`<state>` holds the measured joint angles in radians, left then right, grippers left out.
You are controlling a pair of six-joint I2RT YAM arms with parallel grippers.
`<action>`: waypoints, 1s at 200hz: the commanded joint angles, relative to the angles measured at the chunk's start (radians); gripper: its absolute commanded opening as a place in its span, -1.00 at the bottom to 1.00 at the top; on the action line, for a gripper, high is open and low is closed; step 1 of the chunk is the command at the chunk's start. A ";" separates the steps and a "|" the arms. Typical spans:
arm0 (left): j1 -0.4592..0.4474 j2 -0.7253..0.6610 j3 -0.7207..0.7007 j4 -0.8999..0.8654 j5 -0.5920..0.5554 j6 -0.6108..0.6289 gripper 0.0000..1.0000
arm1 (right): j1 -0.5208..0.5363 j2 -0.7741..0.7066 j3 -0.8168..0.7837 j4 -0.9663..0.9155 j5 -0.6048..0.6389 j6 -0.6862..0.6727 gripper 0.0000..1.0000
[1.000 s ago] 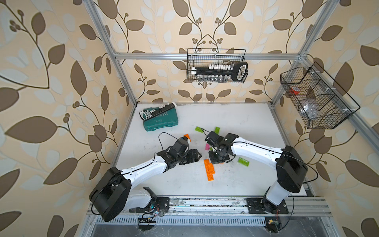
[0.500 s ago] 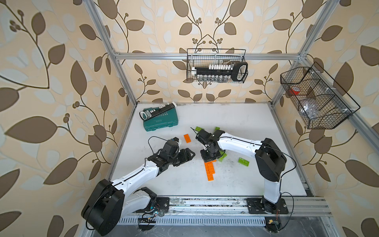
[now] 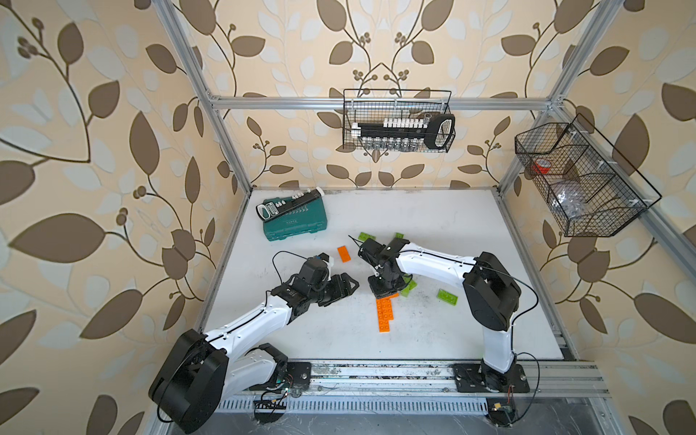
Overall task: Assemble a small pinwheel with lego
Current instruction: Assemble the lego brick with the lego brick.
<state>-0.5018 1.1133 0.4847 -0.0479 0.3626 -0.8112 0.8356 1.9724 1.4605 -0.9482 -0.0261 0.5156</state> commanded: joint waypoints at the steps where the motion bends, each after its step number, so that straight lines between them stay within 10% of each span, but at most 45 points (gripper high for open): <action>1: 0.014 -0.013 -0.003 0.018 0.015 0.007 0.55 | 0.002 0.026 0.023 -0.031 0.024 0.012 -0.82; 200: 0.014 -0.010 -0.005 0.016 0.018 0.009 0.55 | 0.010 -0.008 -0.051 -0.001 0.041 0.199 -0.82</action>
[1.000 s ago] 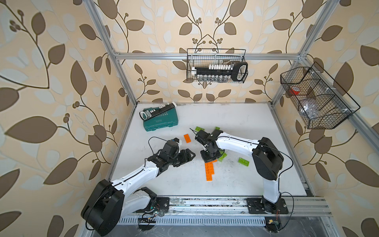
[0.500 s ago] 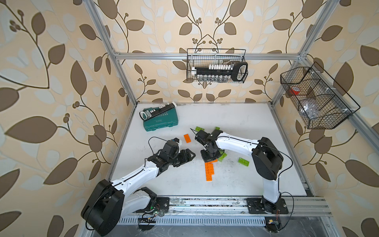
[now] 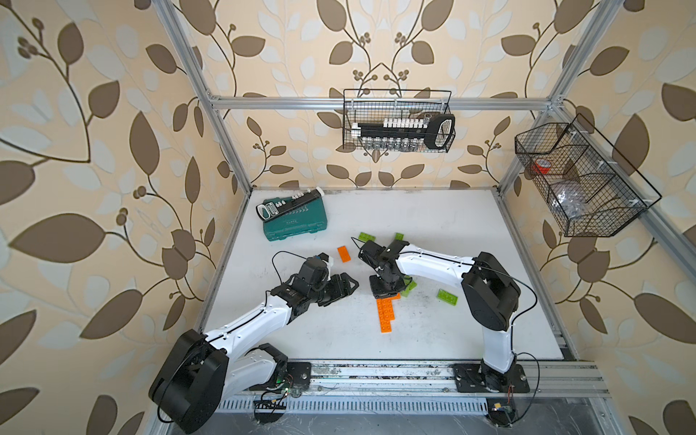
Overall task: Assemble a small pinwheel with lego
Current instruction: Assemble the lego brick with the lego brick.
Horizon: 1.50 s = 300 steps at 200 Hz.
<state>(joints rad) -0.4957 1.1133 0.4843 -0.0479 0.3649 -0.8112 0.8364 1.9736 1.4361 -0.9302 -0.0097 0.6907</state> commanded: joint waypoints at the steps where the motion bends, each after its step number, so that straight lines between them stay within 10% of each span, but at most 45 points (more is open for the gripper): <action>1: 0.008 -0.010 -0.004 0.016 0.016 0.009 0.55 | 0.010 -0.008 -0.026 -0.018 0.025 0.024 -0.82; 131: 0.005 -0.016 0.001 -0.017 0.003 0.037 0.56 | 0.003 0.010 -0.122 0.033 -0.029 0.037 -0.83; 211: -0.167 -0.020 0.083 -0.183 -0.202 0.095 0.64 | 0.022 -0.063 -0.063 -0.033 0.022 0.017 -0.81; 300: -0.167 -0.024 0.079 -0.188 -0.206 0.088 0.67 | 0.027 -0.104 -0.042 -0.023 0.004 0.007 -0.52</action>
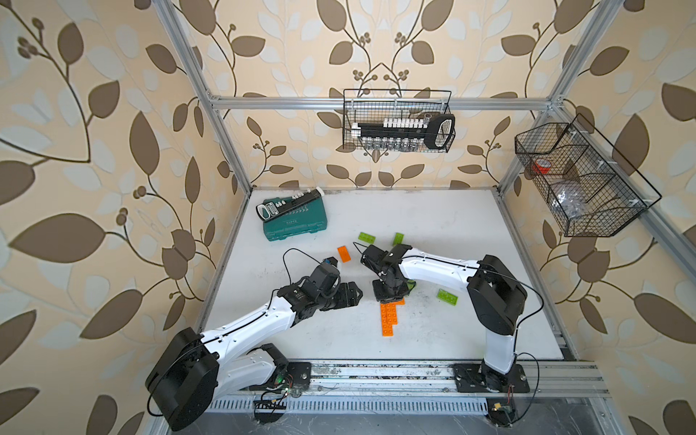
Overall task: Assemble a small pinwheel with lego
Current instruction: Assemble the lego brick with the lego brick, then adjust the lego brick at the center of the board.
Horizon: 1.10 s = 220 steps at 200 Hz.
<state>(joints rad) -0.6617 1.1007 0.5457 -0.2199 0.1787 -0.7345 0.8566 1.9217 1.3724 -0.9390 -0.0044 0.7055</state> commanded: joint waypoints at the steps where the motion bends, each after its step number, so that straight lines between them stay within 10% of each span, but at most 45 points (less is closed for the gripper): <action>1: -0.001 -0.012 0.019 -0.016 -0.020 0.011 0.67 | 0.007 -0.054 0.022 -0.014 -0.001 -0.008 -0.52; 55: -0.027 0.075 0.131 -0.061 -0.053 0.096 0.67 | -0.062 -0.196 -0.036 -0.009 0.084 -0.085 -0.35; 110: -0.187 0.324 0.379 -0.093 -0.135 0.196 0.69 | -0.382 -0.274 -0.120 0.017 0.103 -0.301 -0.06; 220: -0.267 0.601 0.657 -0.087 -0.104 0.229 0.69 | -0.604 -0.008 0.011 0.028 -0.005 -0.458 0.30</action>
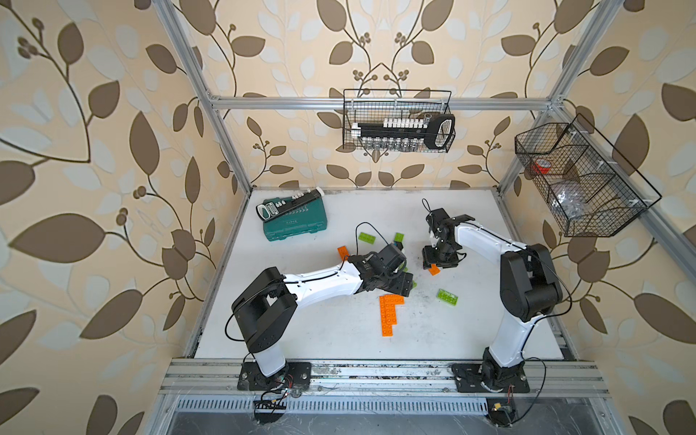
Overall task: Assemble a small pinwheel with lego
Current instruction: Adjust the lego brick at the center of the board.
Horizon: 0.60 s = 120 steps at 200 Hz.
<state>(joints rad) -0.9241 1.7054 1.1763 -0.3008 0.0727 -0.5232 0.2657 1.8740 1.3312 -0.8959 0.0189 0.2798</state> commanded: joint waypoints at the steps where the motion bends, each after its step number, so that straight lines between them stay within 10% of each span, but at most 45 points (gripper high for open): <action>1: -0.005 -0.004 0.026 -0.006 0.002 0.018 0.69 | -0.014 0.042 0.054 -0.016 -0.029 -0.032 0.29; 120: -0.005 -0.012 -0.001 0.004 -0.005 0.002 0.69 | -0.034 0.151 0.109 -0.046 -0.054 -0.019 -0.03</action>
<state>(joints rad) -0.9237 1.7054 1.1778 -0.3031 0.0723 -0.5251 0.2352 2.0003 1.4048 -0.9127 -0.0238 0.2607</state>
